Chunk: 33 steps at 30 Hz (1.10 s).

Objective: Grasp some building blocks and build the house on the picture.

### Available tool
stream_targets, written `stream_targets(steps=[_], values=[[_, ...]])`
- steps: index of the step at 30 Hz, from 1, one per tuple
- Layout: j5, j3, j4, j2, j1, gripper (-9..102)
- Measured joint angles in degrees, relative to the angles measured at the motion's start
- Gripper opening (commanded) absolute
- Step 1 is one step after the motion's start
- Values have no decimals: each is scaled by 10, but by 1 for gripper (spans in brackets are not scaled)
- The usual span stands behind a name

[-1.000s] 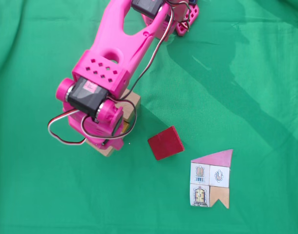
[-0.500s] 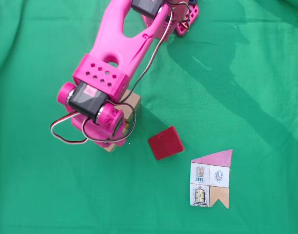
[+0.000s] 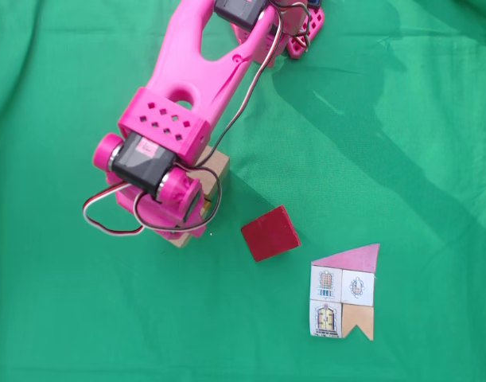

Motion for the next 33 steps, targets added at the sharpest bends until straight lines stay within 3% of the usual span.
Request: stream_targets(steps=[7,33], values=[[-69,0,0,0,0,21],[-74,47,-1,28,0,21]])
